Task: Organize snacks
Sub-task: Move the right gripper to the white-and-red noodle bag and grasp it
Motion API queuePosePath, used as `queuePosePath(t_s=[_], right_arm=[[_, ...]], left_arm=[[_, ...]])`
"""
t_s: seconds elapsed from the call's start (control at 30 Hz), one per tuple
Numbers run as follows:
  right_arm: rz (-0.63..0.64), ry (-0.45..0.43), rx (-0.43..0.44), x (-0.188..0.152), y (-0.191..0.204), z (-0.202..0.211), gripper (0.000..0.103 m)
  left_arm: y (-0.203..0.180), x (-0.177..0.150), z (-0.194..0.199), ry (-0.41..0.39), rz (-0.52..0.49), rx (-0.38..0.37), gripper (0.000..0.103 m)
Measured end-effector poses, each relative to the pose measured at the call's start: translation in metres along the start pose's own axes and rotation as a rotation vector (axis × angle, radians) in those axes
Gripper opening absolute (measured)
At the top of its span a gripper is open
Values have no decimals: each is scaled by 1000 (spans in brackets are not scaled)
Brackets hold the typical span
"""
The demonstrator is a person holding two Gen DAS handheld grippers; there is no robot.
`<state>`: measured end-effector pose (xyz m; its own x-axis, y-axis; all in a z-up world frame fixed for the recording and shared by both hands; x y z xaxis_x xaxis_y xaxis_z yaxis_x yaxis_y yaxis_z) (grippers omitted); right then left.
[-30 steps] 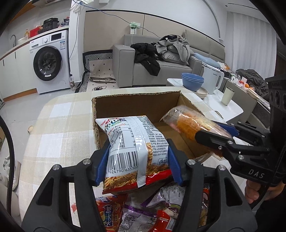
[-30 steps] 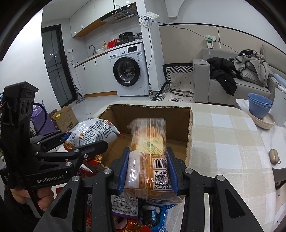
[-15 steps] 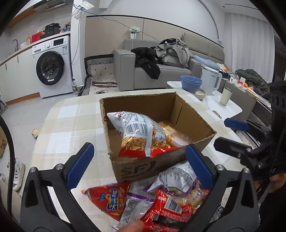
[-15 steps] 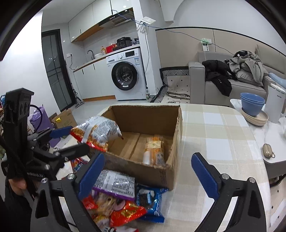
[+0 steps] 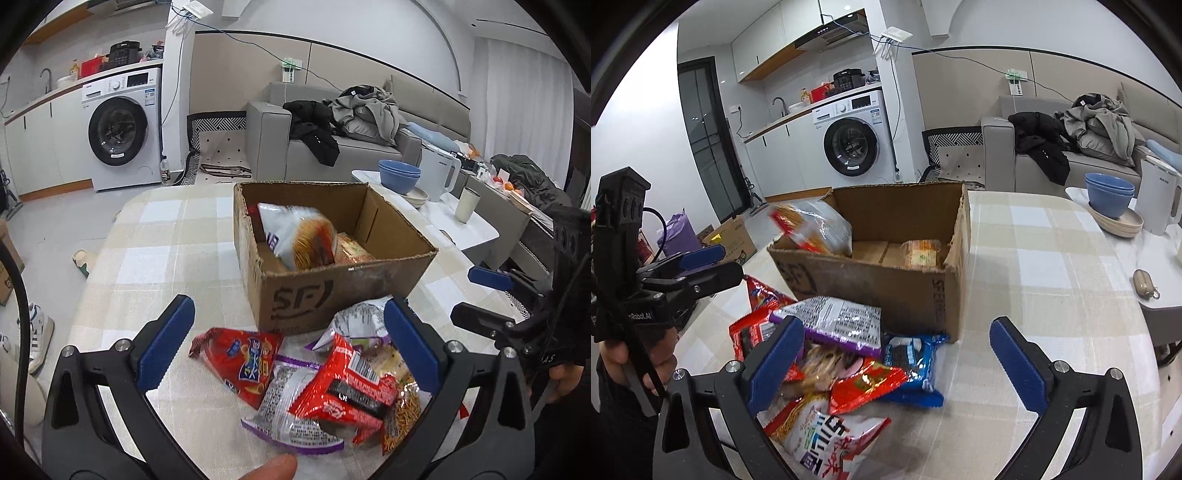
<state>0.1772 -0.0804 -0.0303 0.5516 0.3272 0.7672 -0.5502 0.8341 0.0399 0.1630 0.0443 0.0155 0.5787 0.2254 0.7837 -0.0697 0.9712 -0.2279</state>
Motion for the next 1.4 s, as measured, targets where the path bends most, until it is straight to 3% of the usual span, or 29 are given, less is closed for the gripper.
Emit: queuePosePath(t_s=[0.6,1.17,1.4], right_arm=[[48,132,37,-41,28,-4,102],[105,312,66,-73,64,-33,102],[107,344,70,-77,67,-36,102]], left_arm=[[4,-44,14,80,-2,4,102],[1,-49,0,135,-38,-4,102],[0,-50,-3,137,-47,-7,102]])
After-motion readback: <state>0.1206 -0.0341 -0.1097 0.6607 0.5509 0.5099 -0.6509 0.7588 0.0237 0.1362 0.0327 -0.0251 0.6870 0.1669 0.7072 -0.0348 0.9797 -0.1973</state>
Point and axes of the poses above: each gripper's, at about its wrist camera, not at the fingertips, and z roughly against the way its jaws point, y to its left, x to its top, the point moved 8 cm from there along -z, roughly the way its jaws point, and after that the axes turned 7 degrees about z, right-handed, at the moved point
